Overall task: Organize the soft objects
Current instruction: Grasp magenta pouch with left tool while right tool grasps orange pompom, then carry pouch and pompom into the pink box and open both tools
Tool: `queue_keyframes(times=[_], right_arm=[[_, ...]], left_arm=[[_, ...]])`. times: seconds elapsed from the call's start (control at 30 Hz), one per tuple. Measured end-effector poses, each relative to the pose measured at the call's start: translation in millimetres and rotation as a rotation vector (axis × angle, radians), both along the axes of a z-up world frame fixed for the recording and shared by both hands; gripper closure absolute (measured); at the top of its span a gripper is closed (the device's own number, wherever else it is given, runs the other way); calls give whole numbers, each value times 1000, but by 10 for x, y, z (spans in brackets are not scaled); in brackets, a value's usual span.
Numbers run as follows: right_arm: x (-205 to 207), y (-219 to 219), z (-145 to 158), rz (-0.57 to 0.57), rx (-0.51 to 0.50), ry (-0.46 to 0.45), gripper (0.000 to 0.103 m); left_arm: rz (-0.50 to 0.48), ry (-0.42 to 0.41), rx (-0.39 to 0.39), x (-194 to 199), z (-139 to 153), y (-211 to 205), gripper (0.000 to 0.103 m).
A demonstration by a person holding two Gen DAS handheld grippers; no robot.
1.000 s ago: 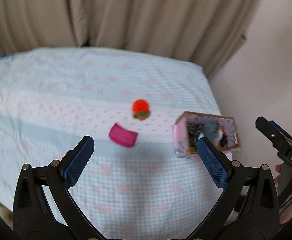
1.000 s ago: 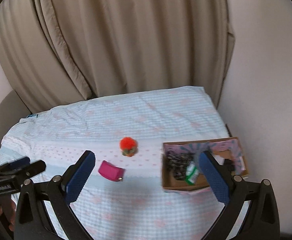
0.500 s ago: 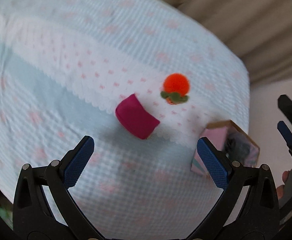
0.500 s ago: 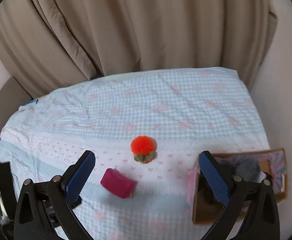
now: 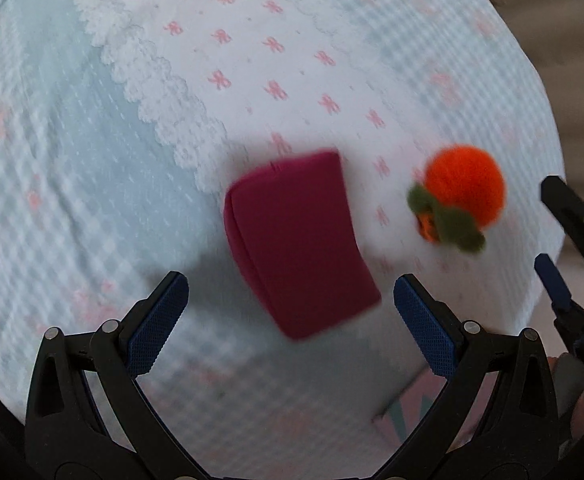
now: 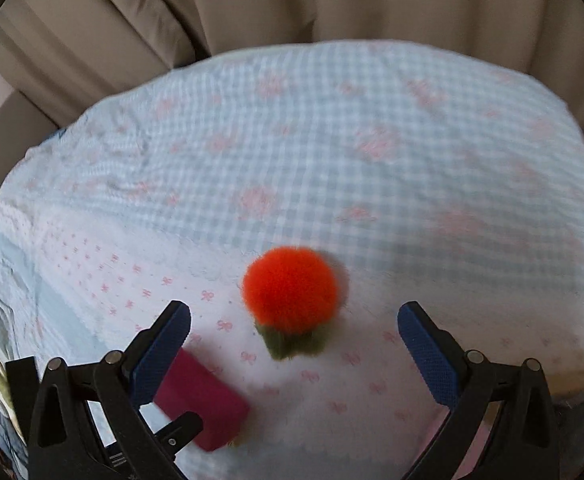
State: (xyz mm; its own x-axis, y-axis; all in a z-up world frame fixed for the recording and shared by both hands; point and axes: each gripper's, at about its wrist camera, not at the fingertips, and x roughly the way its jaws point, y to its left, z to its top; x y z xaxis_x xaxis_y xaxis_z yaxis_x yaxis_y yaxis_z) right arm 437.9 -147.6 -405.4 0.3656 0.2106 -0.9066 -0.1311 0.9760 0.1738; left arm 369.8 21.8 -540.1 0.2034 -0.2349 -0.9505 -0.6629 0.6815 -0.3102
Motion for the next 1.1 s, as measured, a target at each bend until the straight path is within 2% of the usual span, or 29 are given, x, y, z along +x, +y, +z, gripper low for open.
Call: queue_keyframes(times=[0.13, 0.2, 0.23, 0.27, 0.4, 0.5, 0.57, 0.6, 0.67, 0.77, 0.9, 1.1], right_arm=[[175, 113, -297, 35, -20, 35, 0], [223, 152, -417, 41, -27, 45, 1], [238, 163, -479, 42, -27, 50, 8], [253, 174, -544, 44, -26, 59, 13], [290, 199, -751, 50, -43, 97, 46], [250, 180, -821, 38, -52, 82, 55], [235, 160, -812, 25, -56, 67, 63], [235, 146, -802, 19, -51, 64, 66], [231, 109, -791, 7, -33, 62, 67], [205, 81, -756, -3, -38, 49, 68], [161, 41, -591, -29, -11, 30, 68], [-67, -1, -78, -44, 6, -46, 68]], left_arm=[[13, 2, 48, 106, -107, -57, 2], [2, 25, 48, 154, -218, -85, 9], [0, 39, 42, 164, -280, -97, 16], [-2, 58, 37, 172, -363, -106, 17], [-16, 53, 74, 199, -405, -143, 17], [-16, 40, 77, 170, -390, -135, 23], [16, 37, 64, 102, -344, -55, 37], [29, 30, 46, 78, -332, 22, 39], [56, 9, 1, 27, -314, 118, 45], [46, -13, -13, -11, -259, 190, 51], [22, -52, -18, -60, -61, 210, 54], [-51, -140, 11, -54, 434, 130, 56]])
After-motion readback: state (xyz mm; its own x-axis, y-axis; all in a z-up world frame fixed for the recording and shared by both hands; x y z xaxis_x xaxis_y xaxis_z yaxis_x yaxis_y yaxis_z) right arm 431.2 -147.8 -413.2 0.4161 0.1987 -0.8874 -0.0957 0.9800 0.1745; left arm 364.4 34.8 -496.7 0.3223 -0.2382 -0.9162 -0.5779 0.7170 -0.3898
